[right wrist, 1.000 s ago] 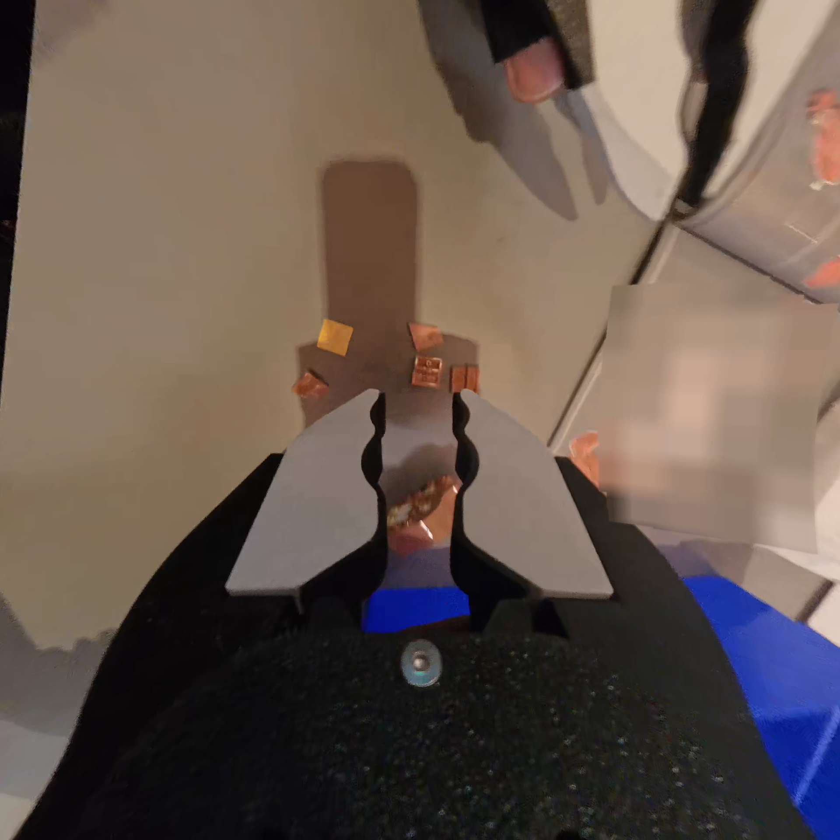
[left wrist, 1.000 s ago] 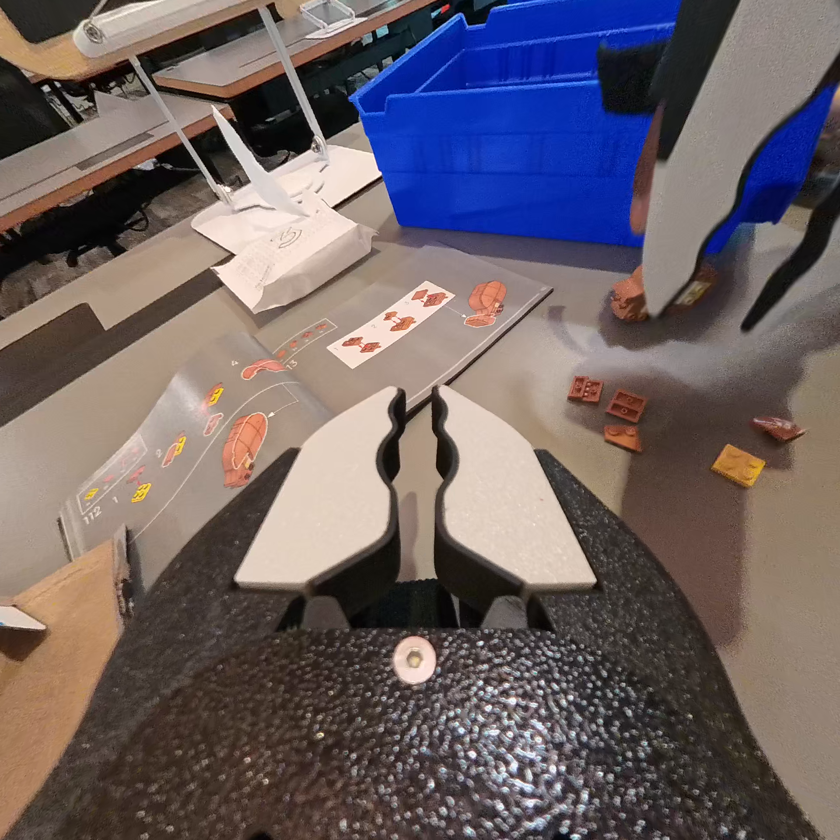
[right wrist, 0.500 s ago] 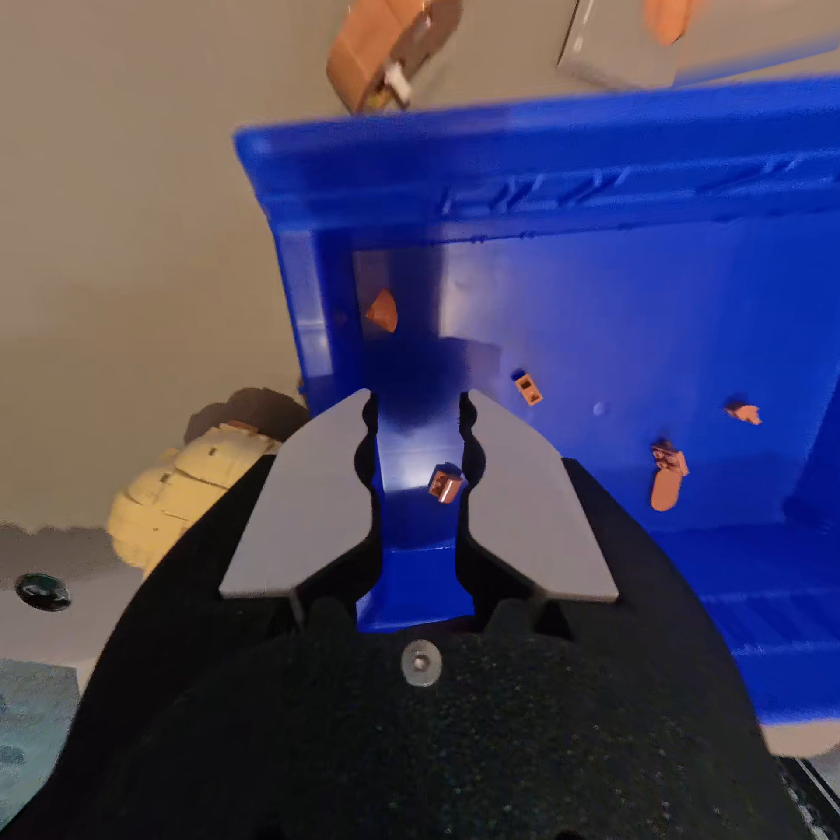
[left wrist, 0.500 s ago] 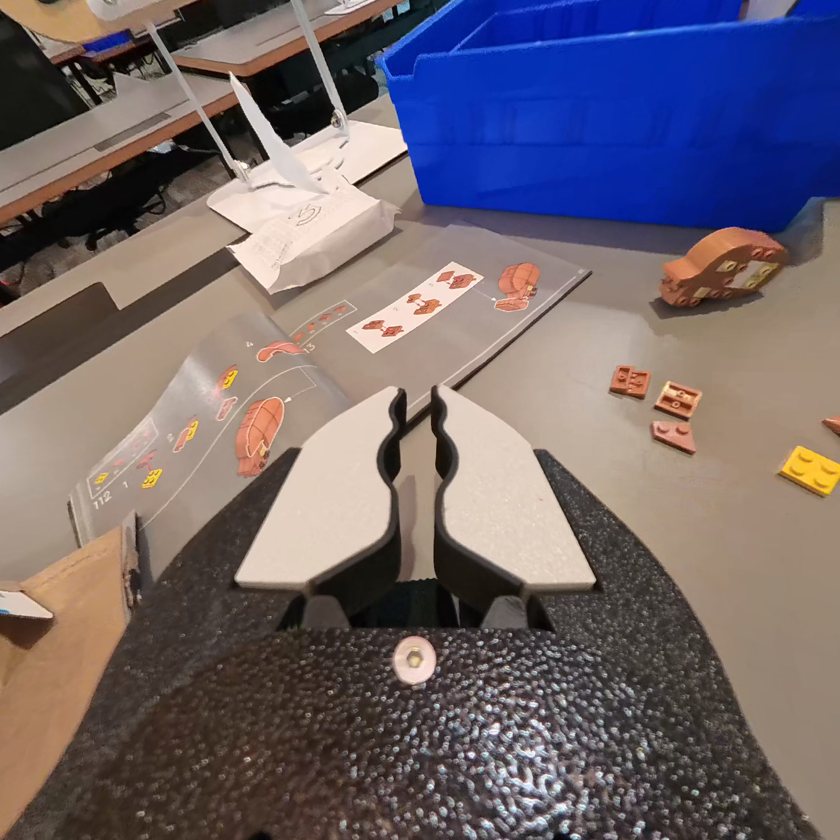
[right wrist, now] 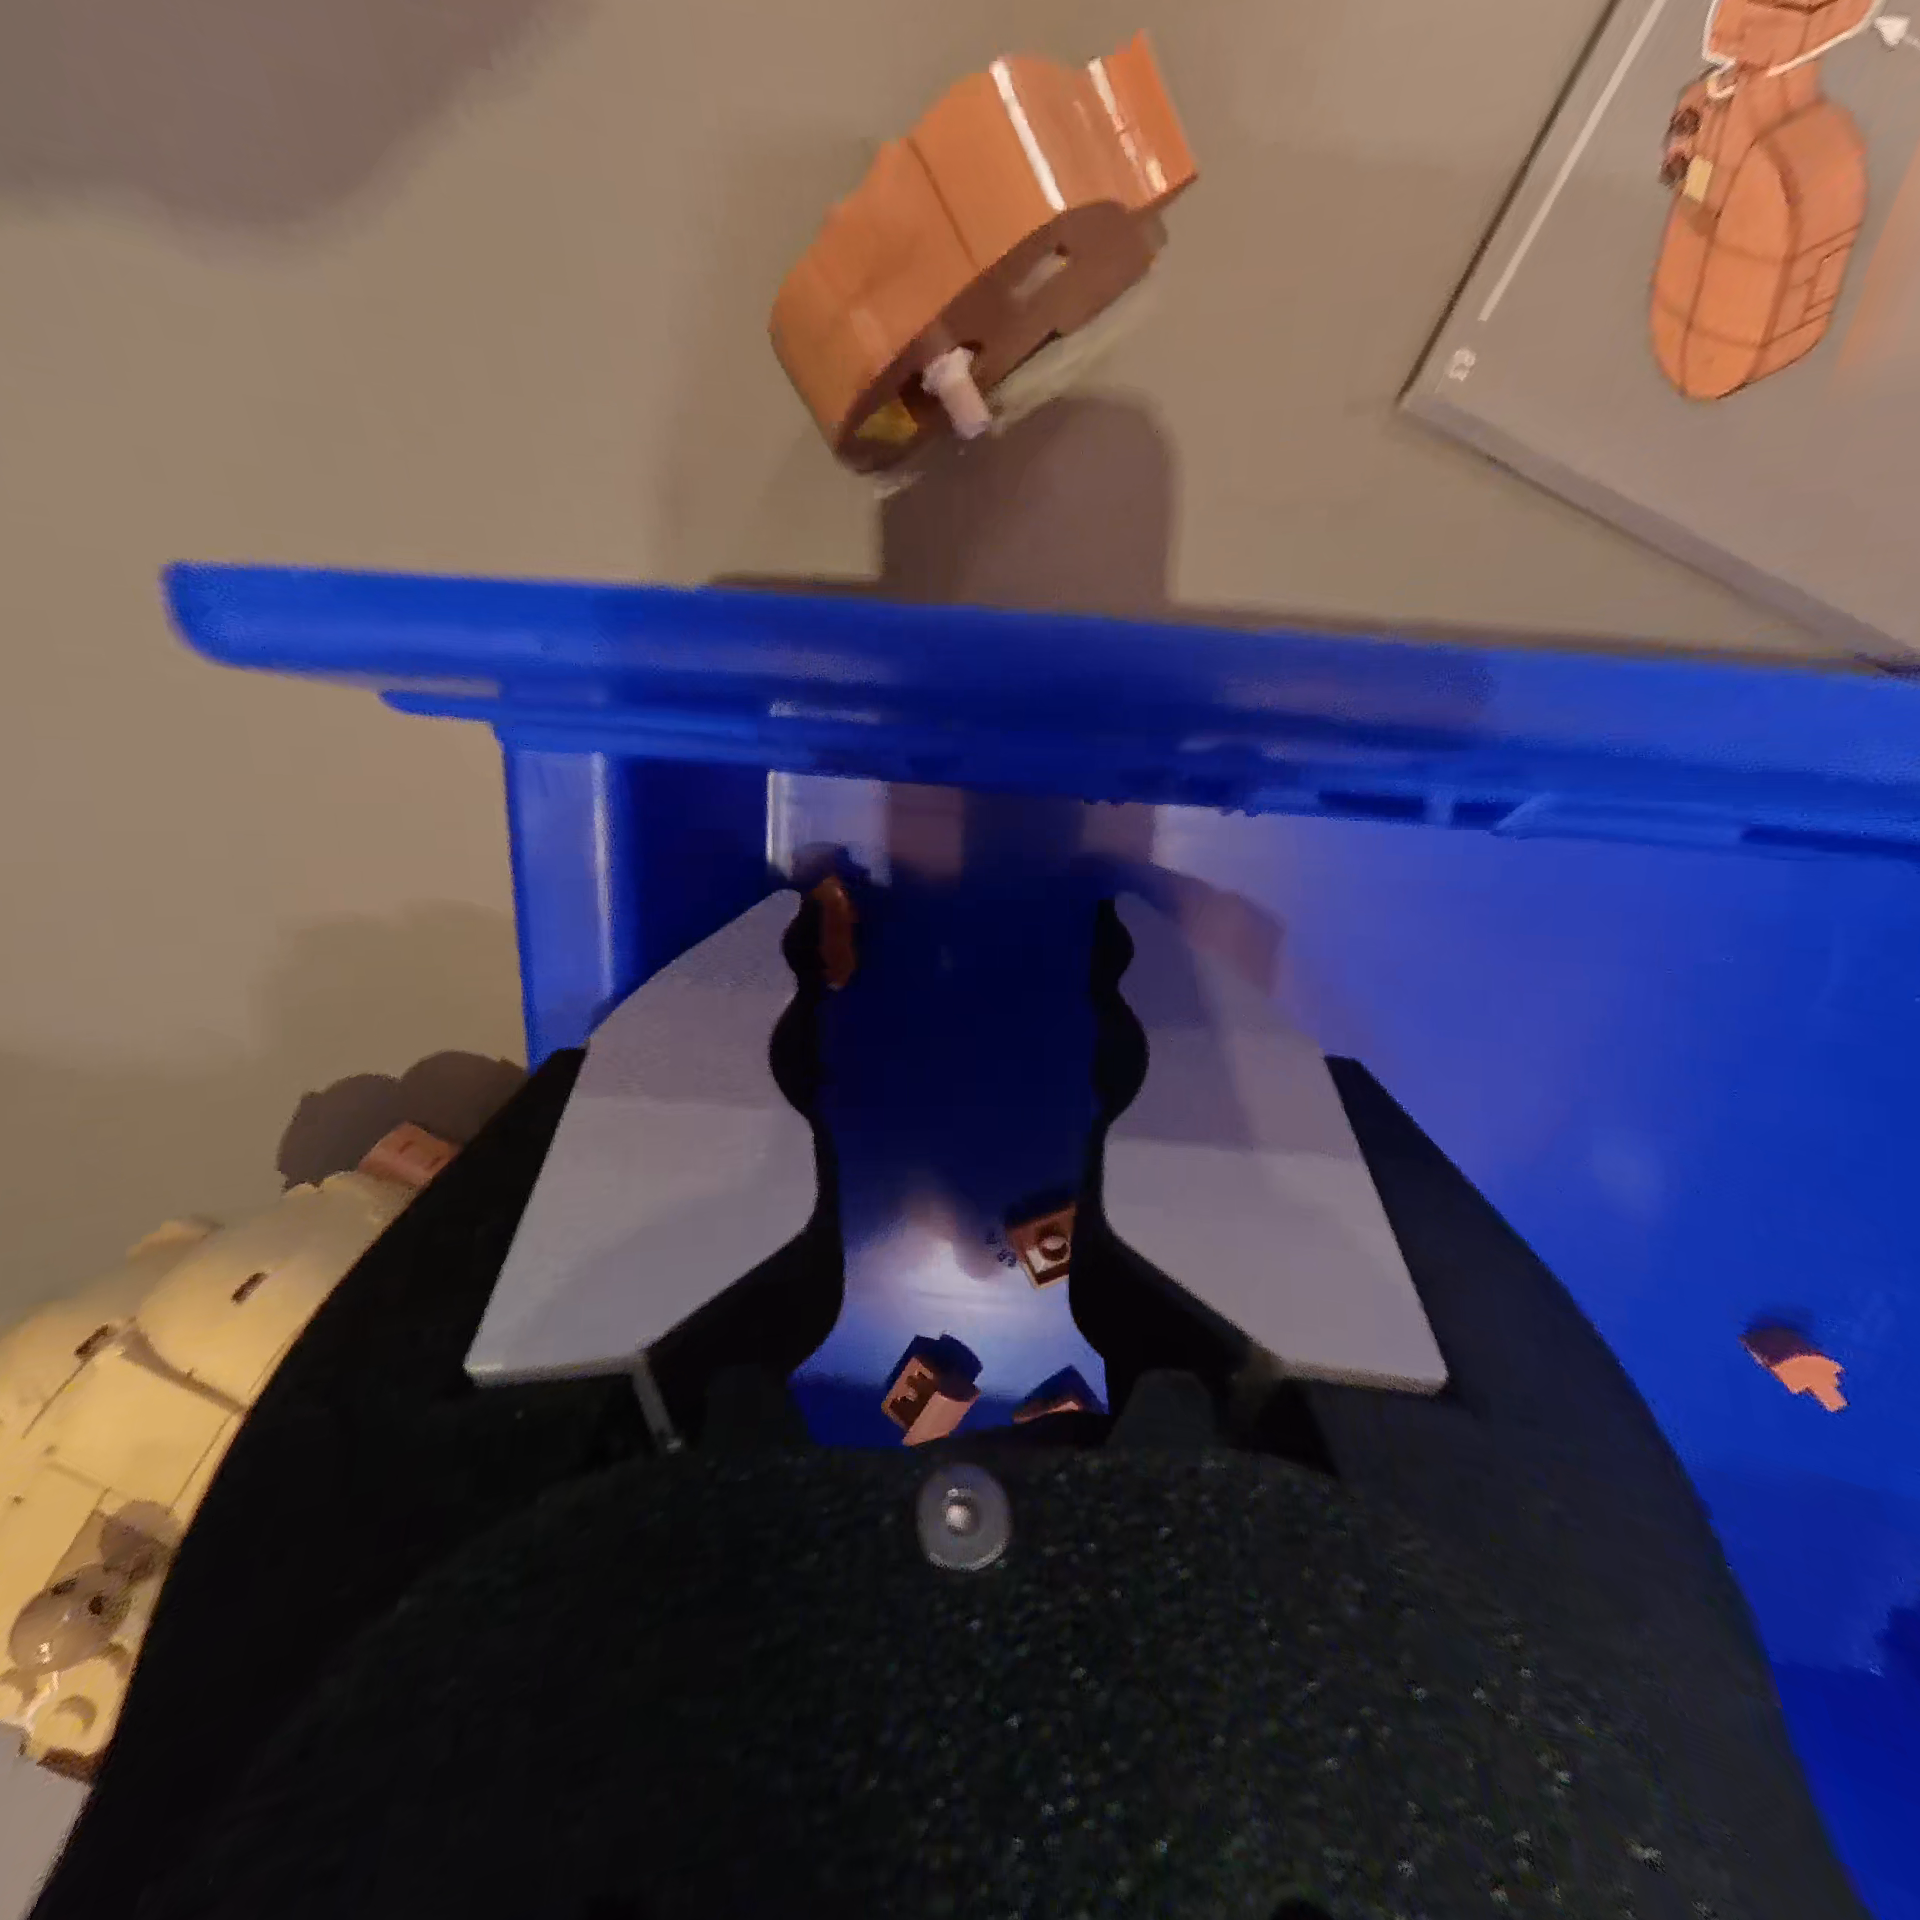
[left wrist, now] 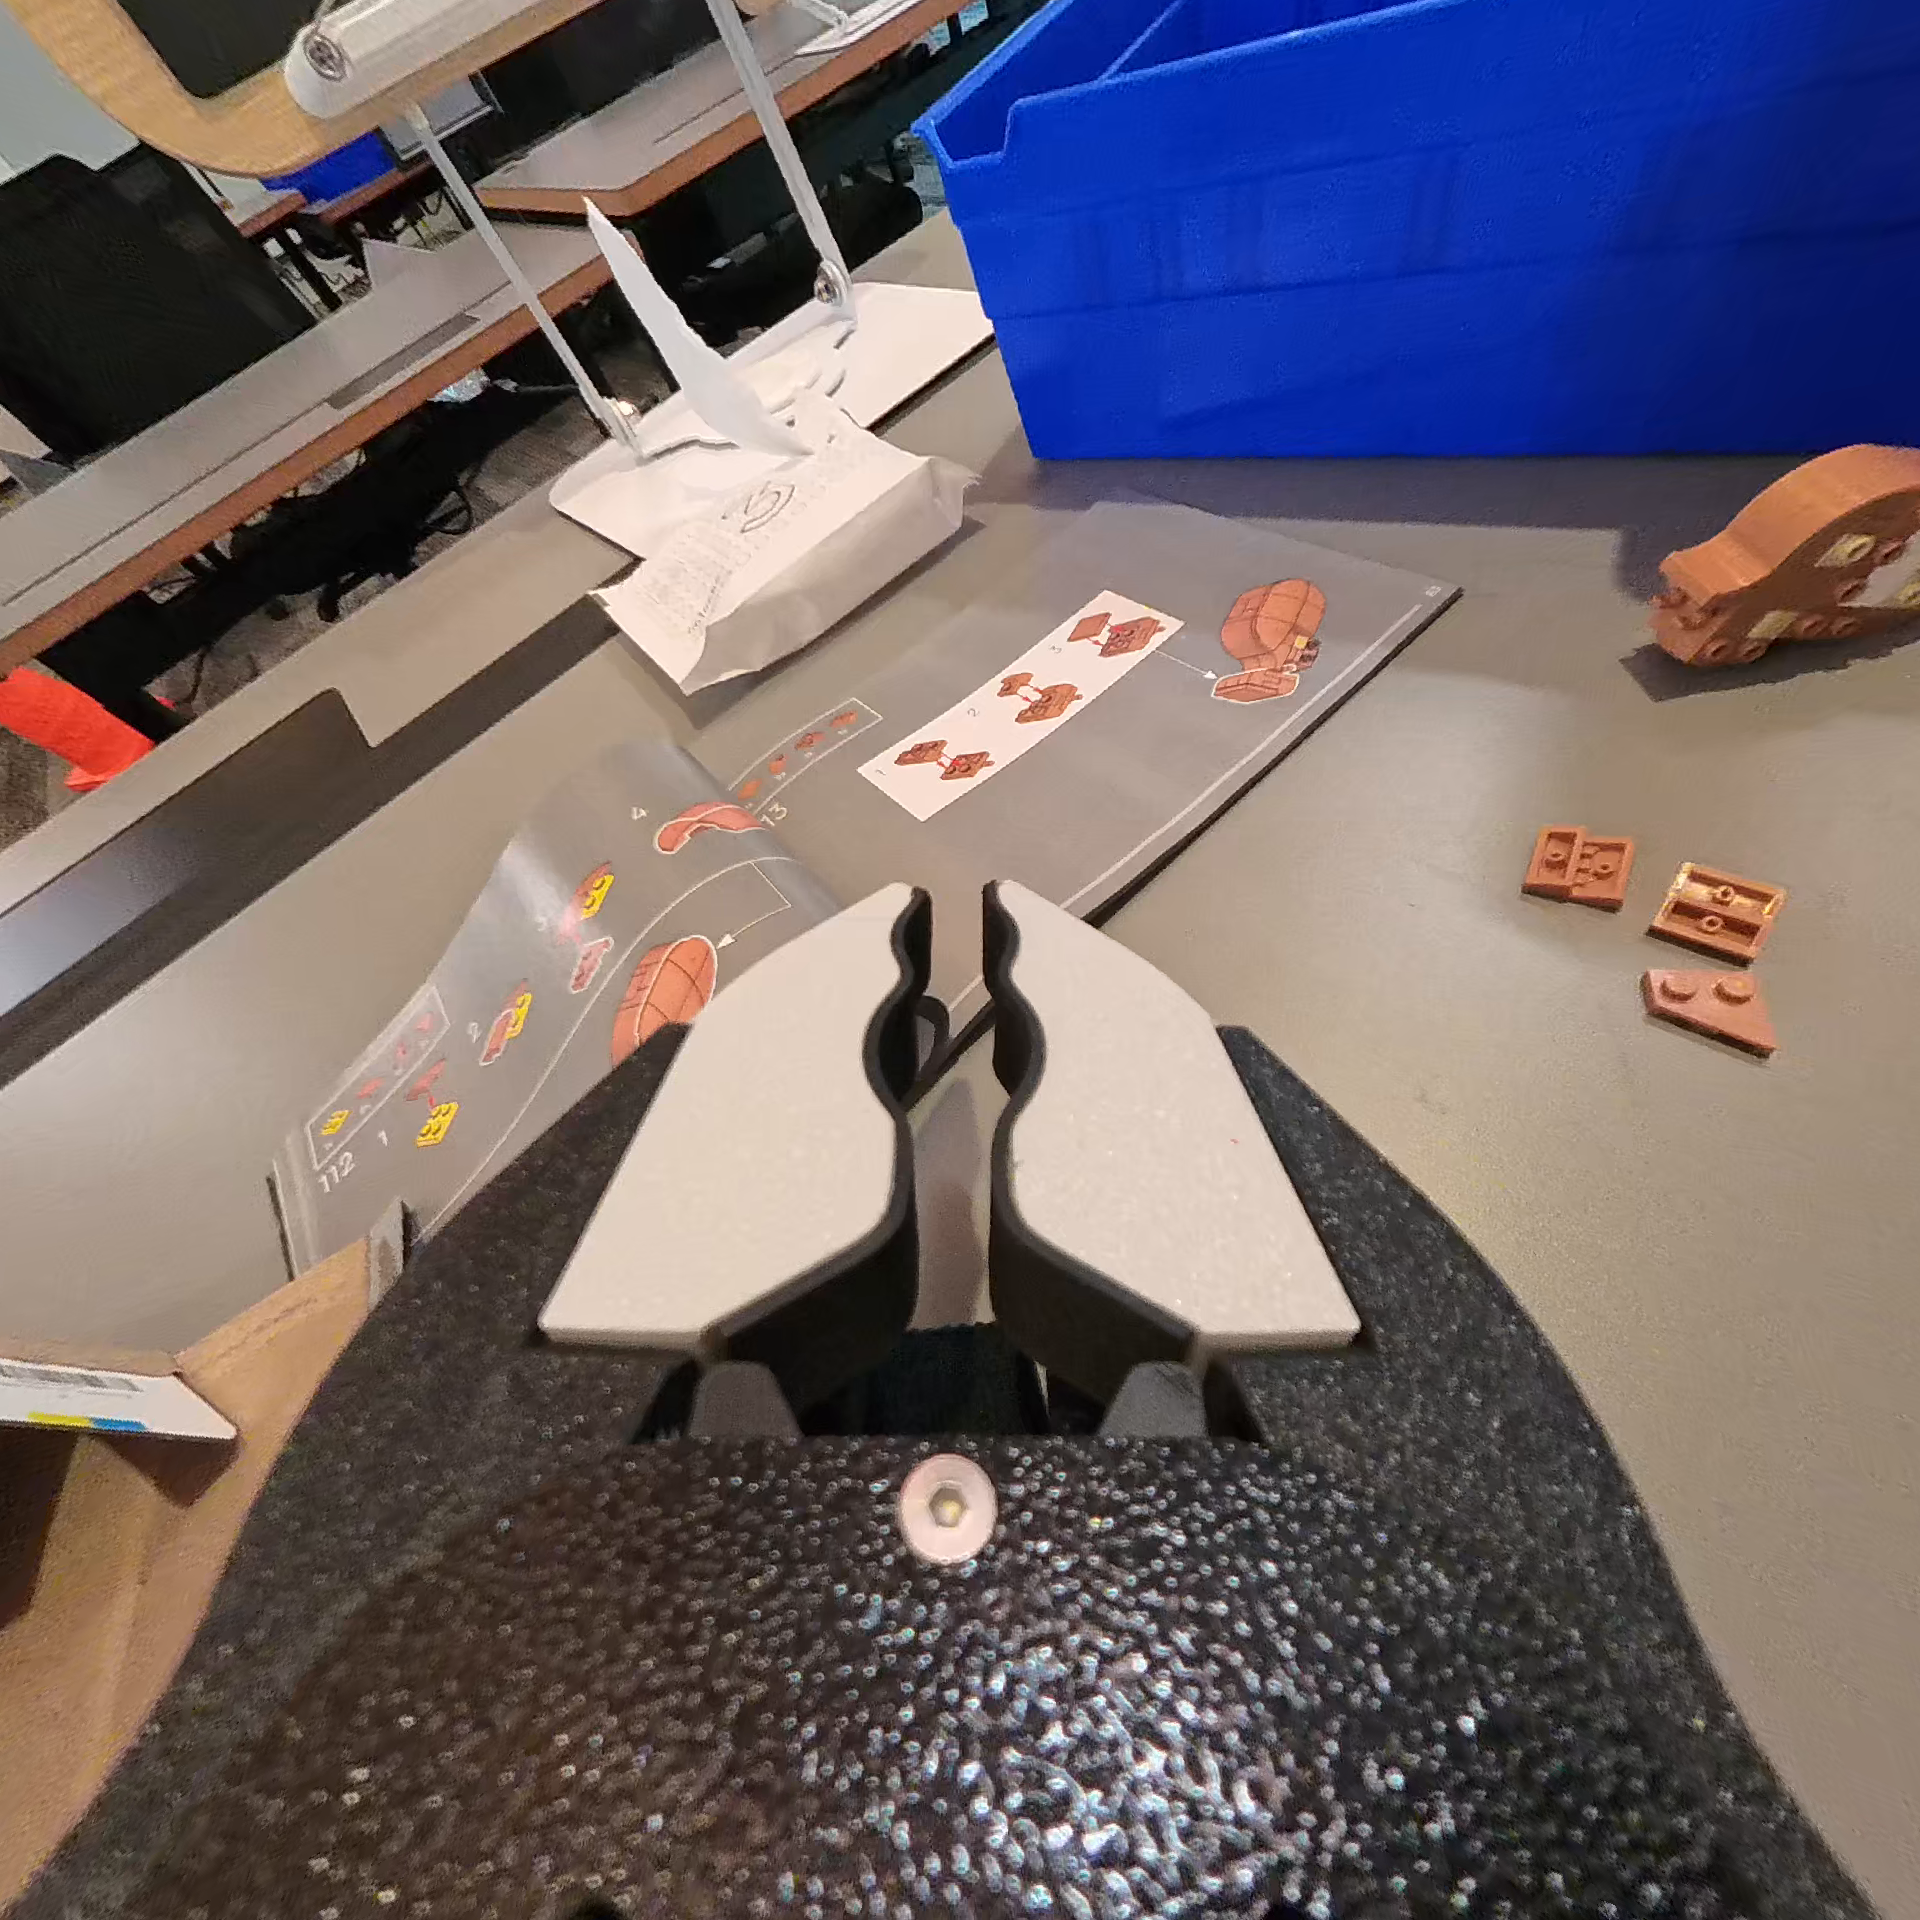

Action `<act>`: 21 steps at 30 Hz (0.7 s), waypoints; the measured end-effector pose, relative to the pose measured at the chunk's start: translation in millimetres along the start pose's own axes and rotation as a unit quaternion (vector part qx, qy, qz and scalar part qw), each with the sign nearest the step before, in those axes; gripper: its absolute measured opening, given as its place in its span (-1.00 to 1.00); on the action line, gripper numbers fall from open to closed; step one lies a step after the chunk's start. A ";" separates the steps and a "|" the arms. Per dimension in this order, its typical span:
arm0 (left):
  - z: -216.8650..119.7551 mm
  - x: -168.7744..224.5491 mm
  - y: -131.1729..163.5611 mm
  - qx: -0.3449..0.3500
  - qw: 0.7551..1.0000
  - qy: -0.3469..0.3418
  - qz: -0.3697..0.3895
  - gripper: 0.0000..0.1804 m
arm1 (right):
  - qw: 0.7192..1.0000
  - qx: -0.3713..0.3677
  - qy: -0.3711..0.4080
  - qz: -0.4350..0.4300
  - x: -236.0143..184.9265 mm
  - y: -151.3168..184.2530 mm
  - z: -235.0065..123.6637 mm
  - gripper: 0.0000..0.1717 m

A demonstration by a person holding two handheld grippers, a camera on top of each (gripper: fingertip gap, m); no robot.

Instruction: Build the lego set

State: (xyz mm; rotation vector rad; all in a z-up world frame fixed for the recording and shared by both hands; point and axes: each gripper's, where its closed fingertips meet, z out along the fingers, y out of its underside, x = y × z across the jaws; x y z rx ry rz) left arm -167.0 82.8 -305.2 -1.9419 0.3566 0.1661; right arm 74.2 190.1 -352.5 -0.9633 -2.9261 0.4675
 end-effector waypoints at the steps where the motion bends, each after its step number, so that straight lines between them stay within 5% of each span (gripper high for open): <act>1: -0.2 0.1 -0.2 0.001 1.000 0.000 0.000 -0.91 | 1.000 0.001 0.000 0.003 0.5 -0.6 0.7 -0.38; 10: -2.1 2.8 -0.8 0.005 1.000 0.007 0.007 -0.90 | 0.992 -0.013 0.119 0.030 41.0 25.1 -35.8 -0.41; 14: -2.0 2.8 -0.4 0.004 1.000 0.007 0.007 -0.90 | 0.995 0.043 0.077 0.049 25.1 12.3 -37.5 -0.41; 21: -2.2 1.0 -0.3 0.004 1.000 0.004 0.004 -0.90 | 0.999 0.038 0.019 -0.008 0.9 1.3 0.1 -0.28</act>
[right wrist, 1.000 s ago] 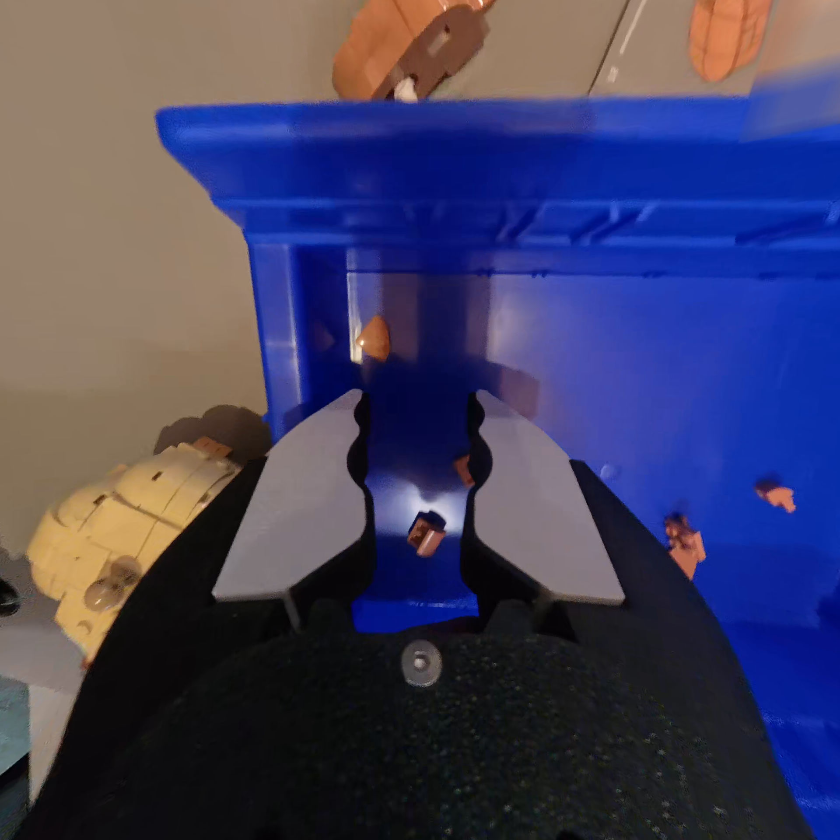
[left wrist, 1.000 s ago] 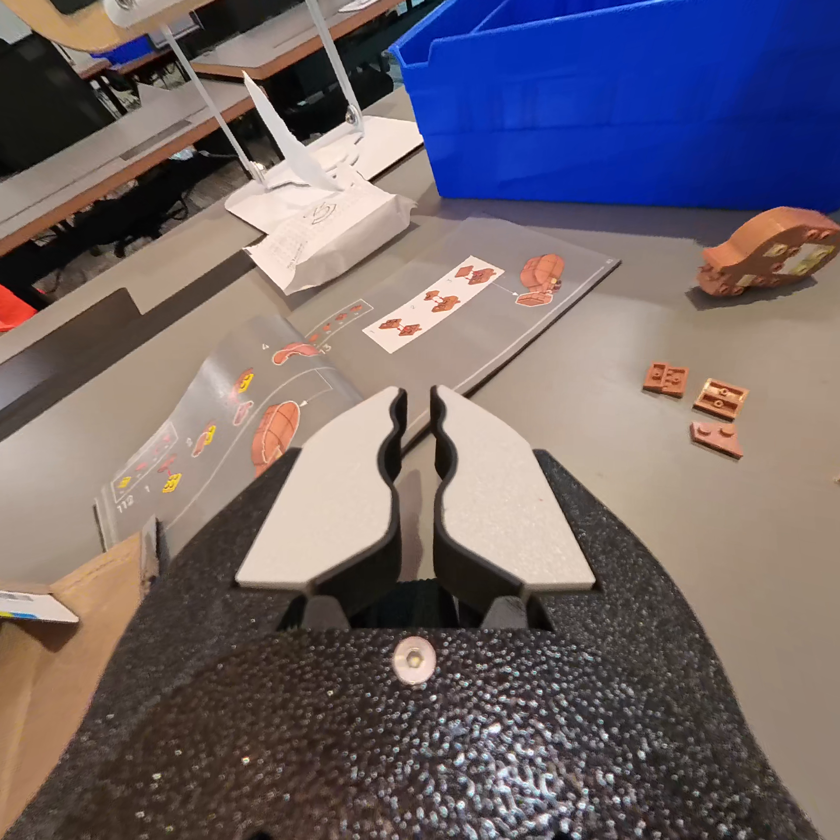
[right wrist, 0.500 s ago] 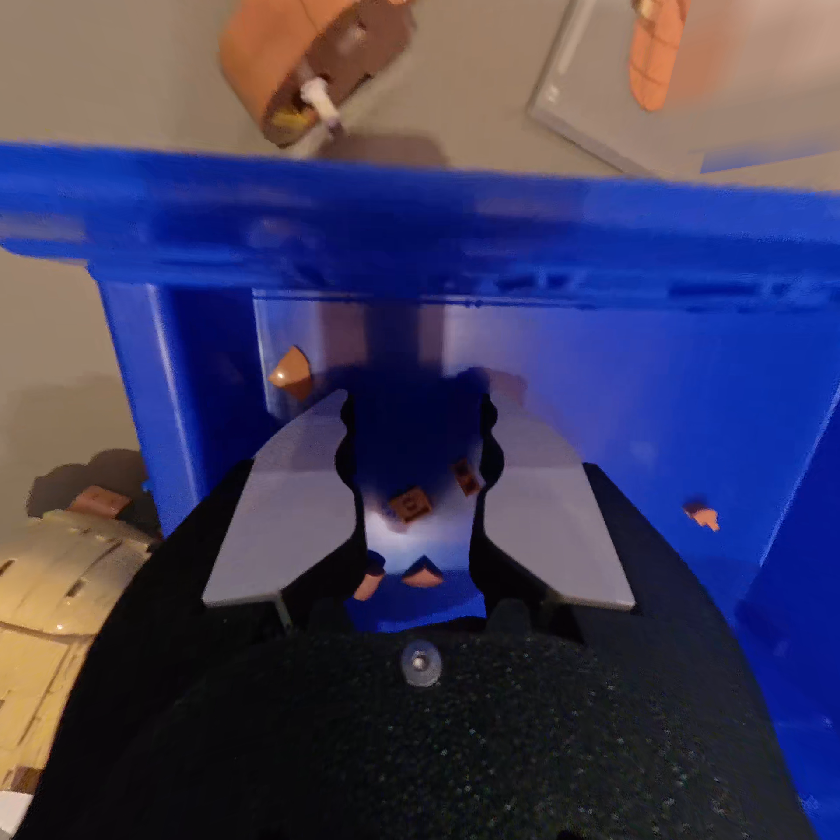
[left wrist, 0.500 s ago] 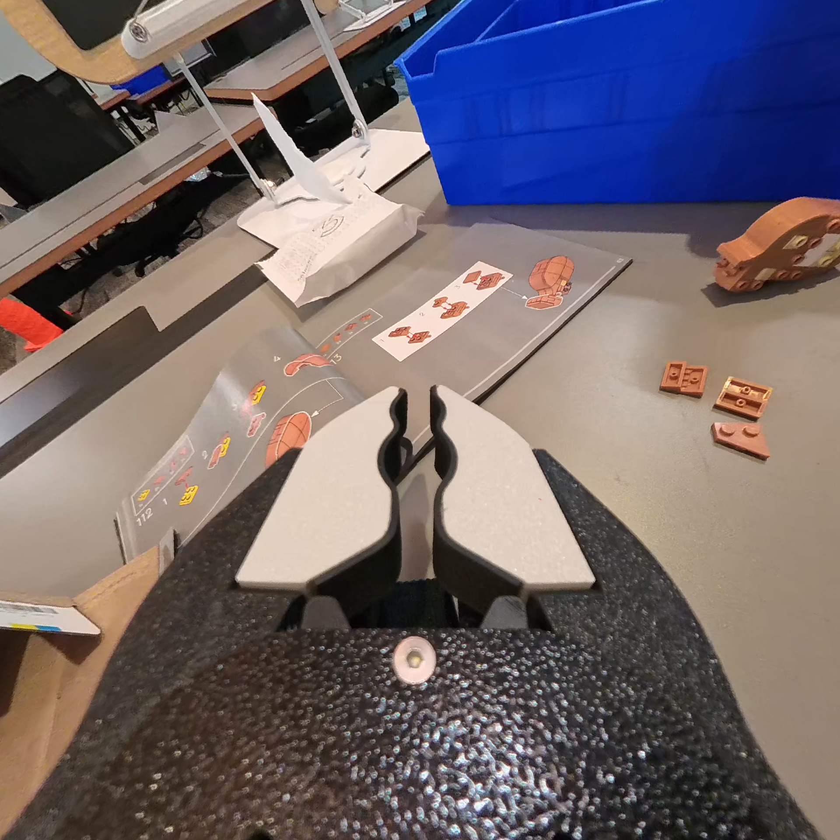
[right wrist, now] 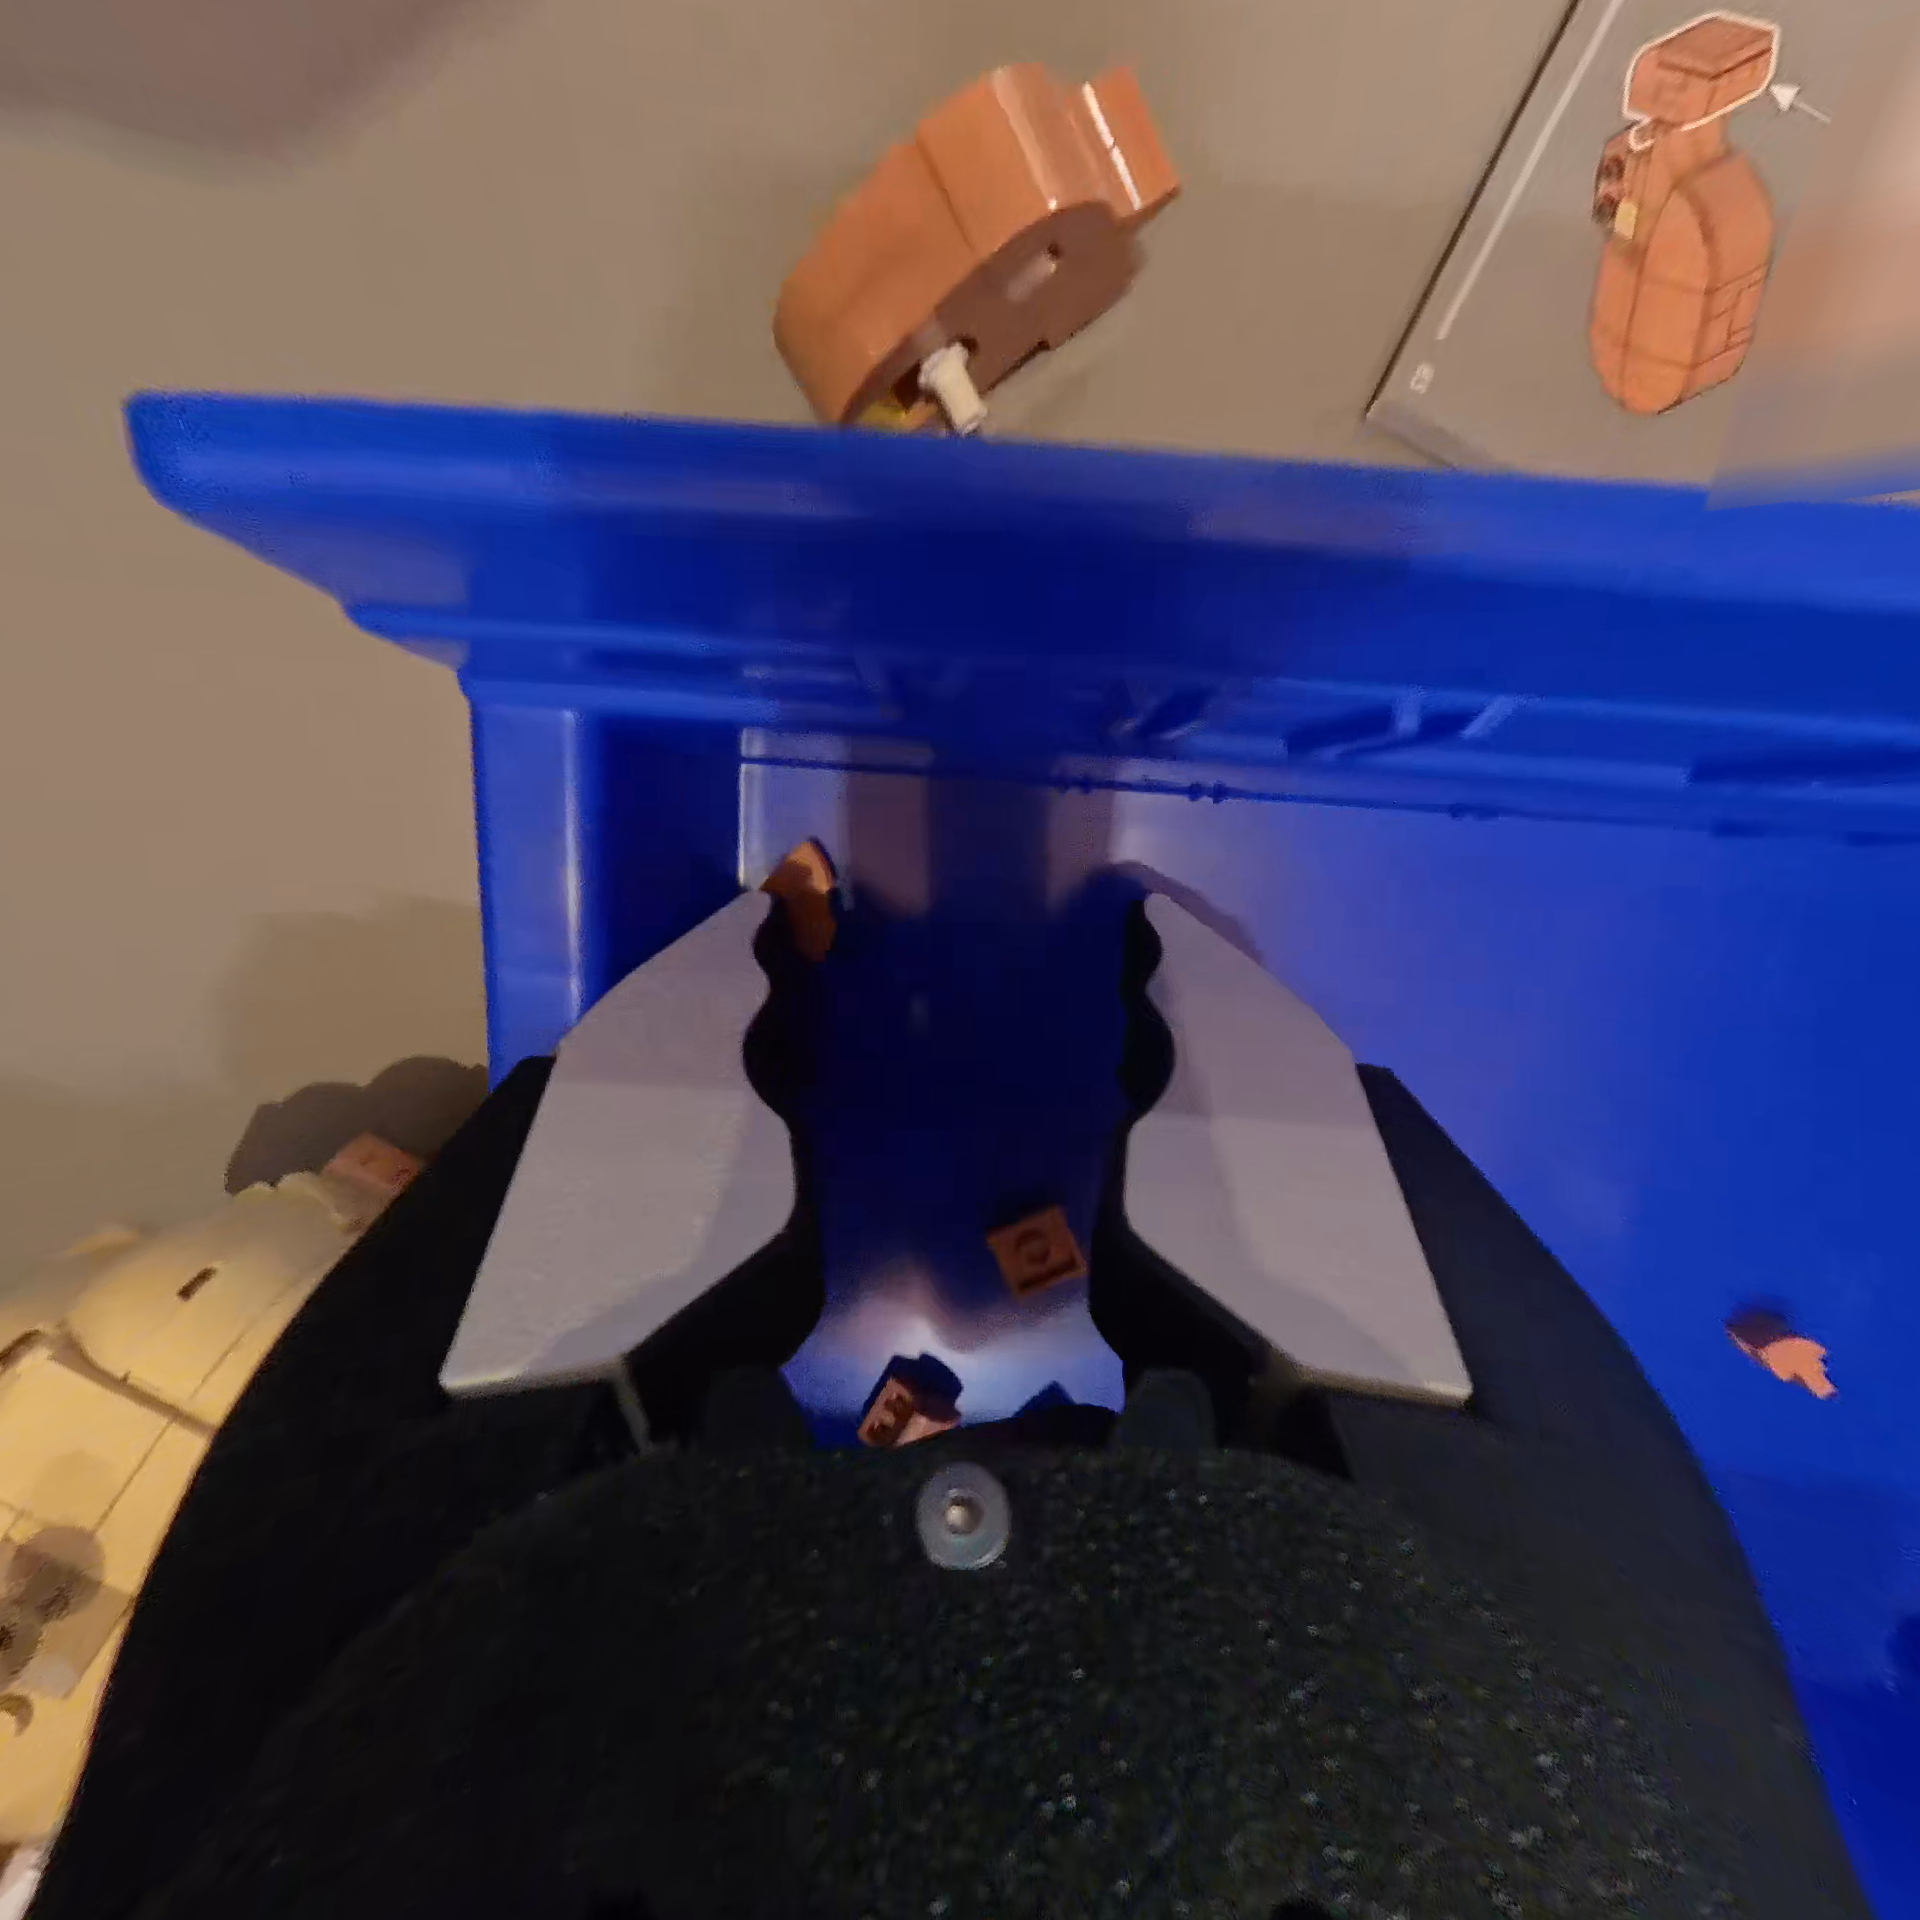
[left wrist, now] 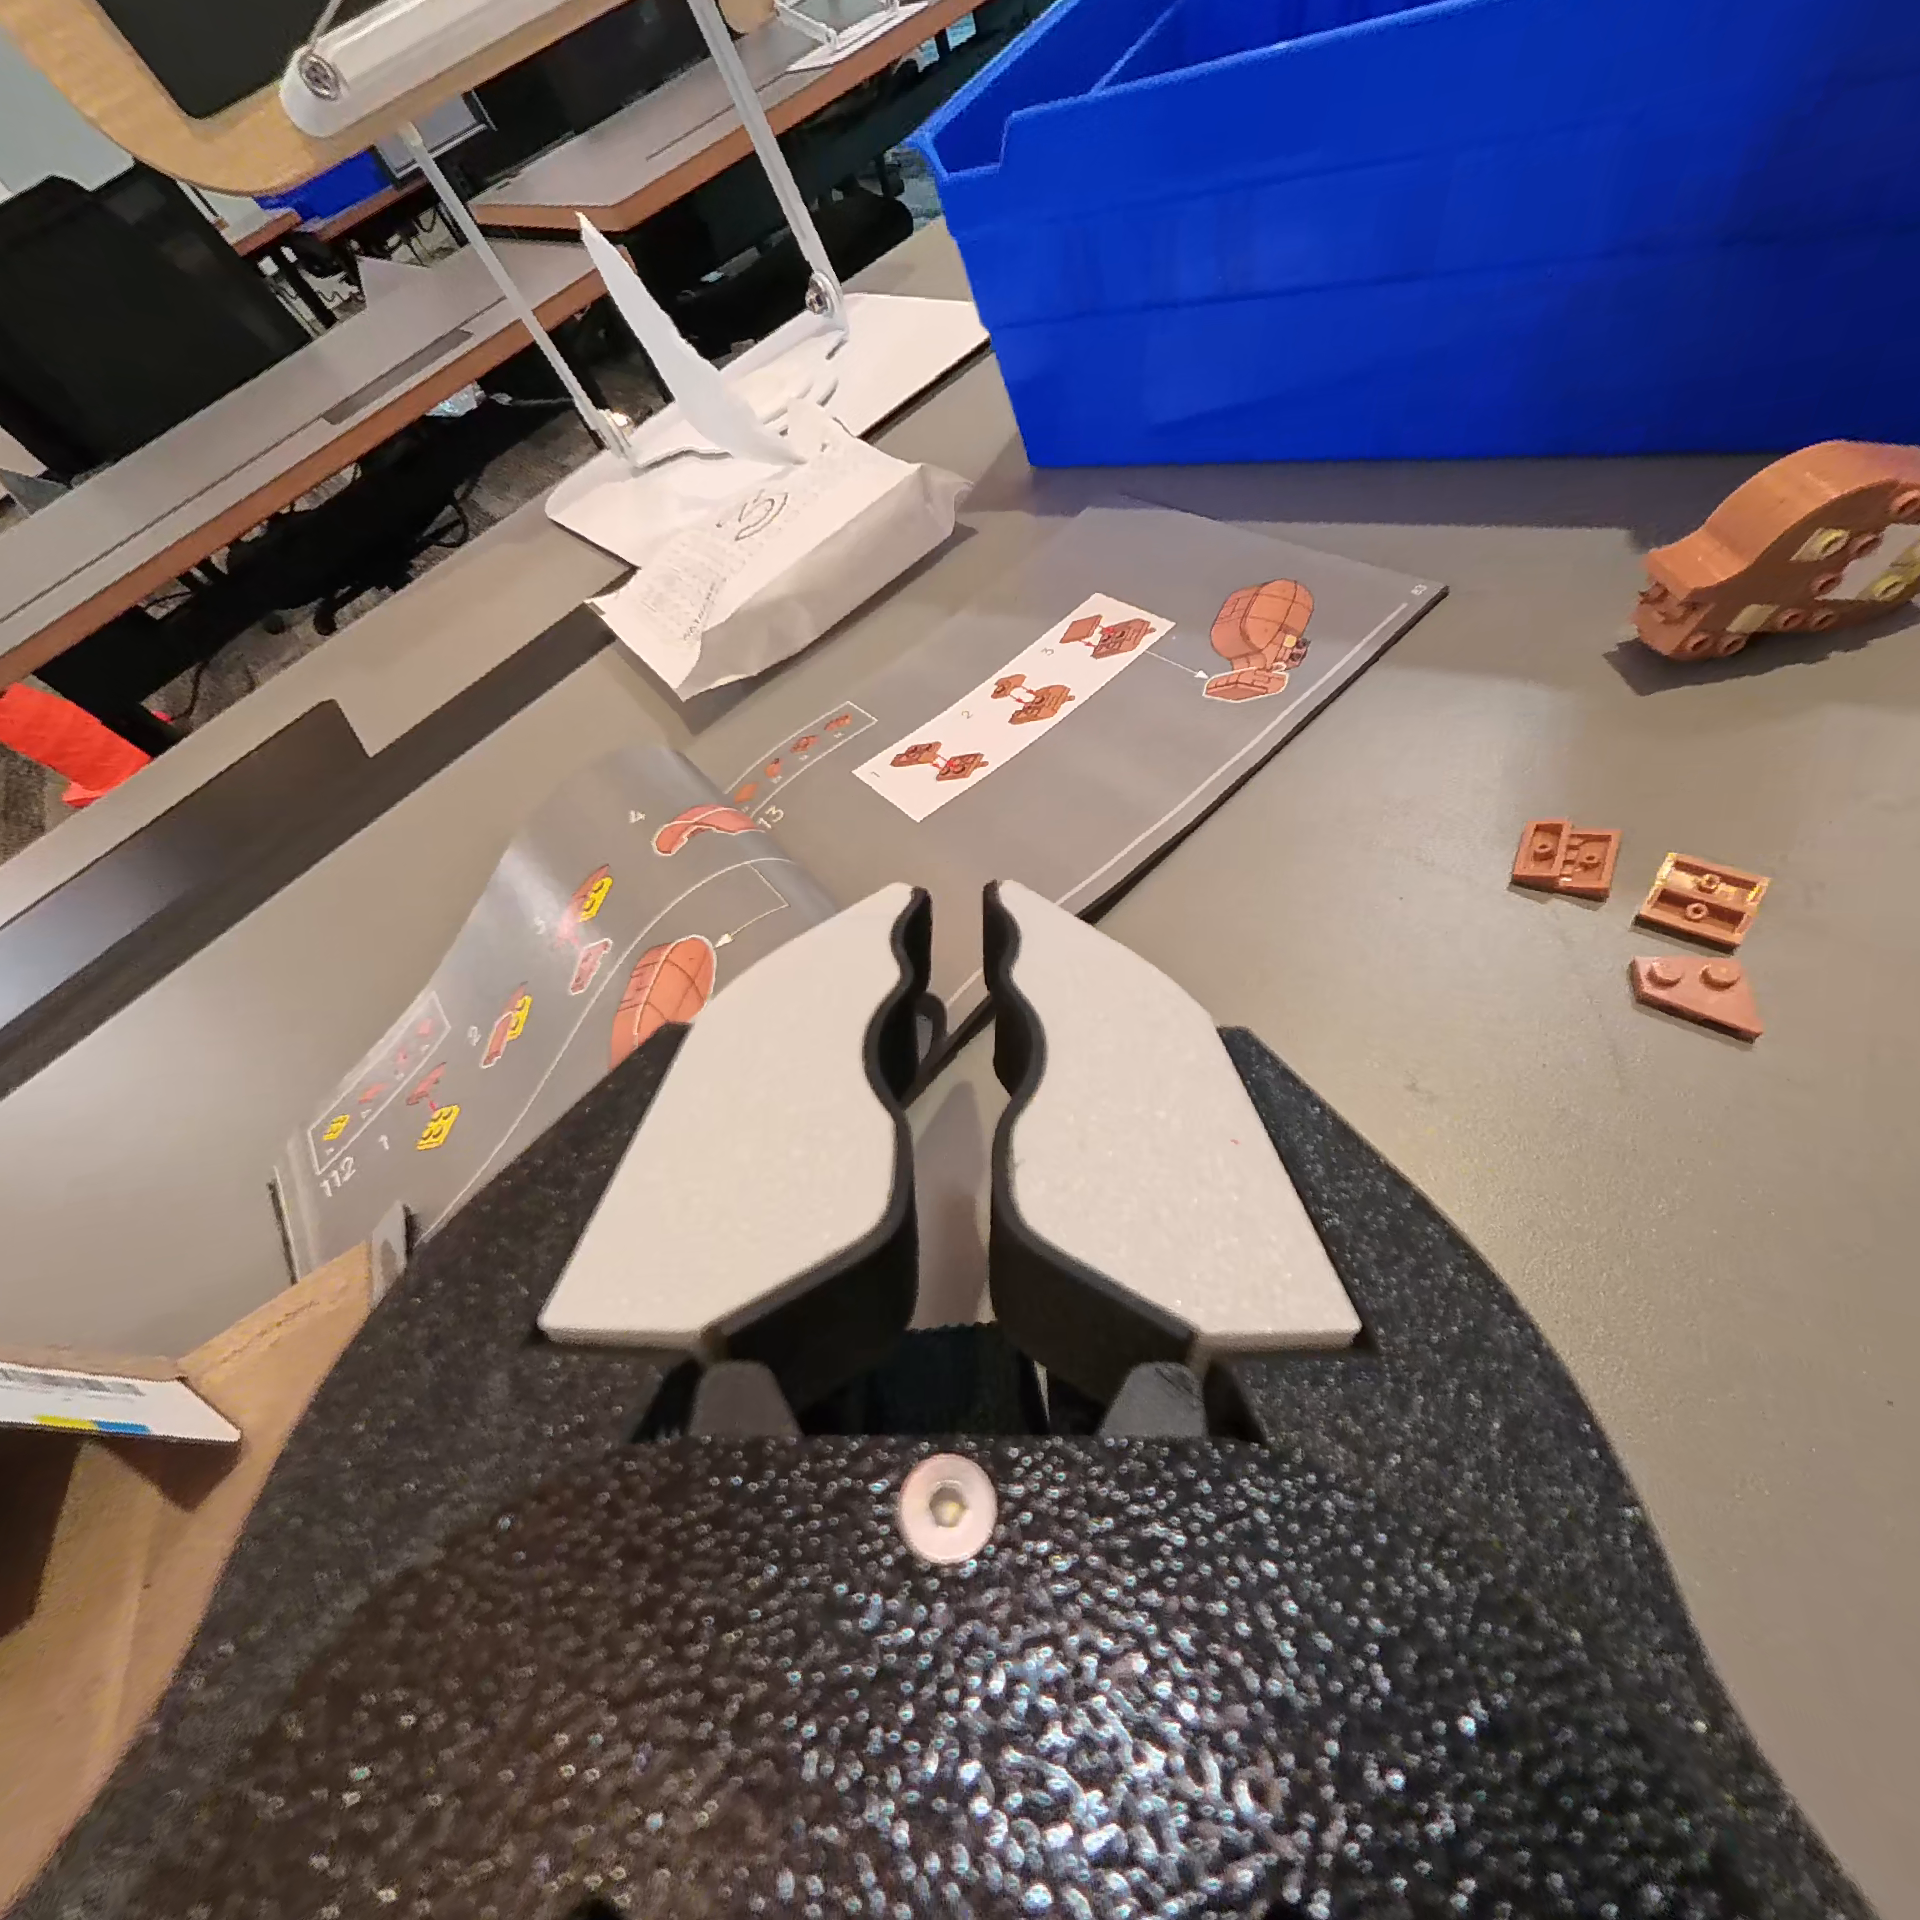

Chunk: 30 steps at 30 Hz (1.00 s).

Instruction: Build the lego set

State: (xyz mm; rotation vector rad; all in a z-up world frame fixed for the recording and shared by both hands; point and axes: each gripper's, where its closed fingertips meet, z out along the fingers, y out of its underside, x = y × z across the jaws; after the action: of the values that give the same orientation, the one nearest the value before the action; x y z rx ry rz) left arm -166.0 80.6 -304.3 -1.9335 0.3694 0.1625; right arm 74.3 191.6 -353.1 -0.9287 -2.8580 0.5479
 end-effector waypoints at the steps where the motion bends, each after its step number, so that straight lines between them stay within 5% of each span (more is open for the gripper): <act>1: -0.1 -1.0 0.6 -0.001 1.000 -0.002 0.001 -0.90 | 1.000 0.006 0.000 0.003 1.5 -1.5 1.0 -0.23; 9: -0.8 -3.4 1.4 -0.001 1.000 -0.004 -0.002 -0.91 | 0.988 -0.023 0.153 0.012 48.1 14.5 -16.2 -0.28; 13: -0.6 -2.6 1.5 -0.001 1.000 -0.003 0.001 -0.91 | 0.985 0.005 0.167 0.031 55.6 10.6 -43.5 -0.30; 17: -0.5 -2.6 1.5 -0.002 1.000 -0.002 0.000 -0.90 | 0.989 0.035 0.137 0.046 52.0 -3.5 -57.6 -0.26; 24: -0.2 -3.7 1.9 -0.003 1.000 -0.004 -0.003 -0.91 | 0.999 0.004 0.036 0.026 12.1 -20.7 0.7 -0.07; 30: 0.0 -3.7 2.1 -0.003 1.000 -0.003 -0.004 -0.91 | 0.998 -0.008 0.041 0.041 15.0 -20.6 13.2 -0.03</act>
State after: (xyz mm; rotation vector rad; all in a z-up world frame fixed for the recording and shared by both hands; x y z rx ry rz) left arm -170.2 80.5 -305.1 -1.9403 0.3580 0.1651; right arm 48.2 180.8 -358.3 -1.0490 -2.7671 0.4834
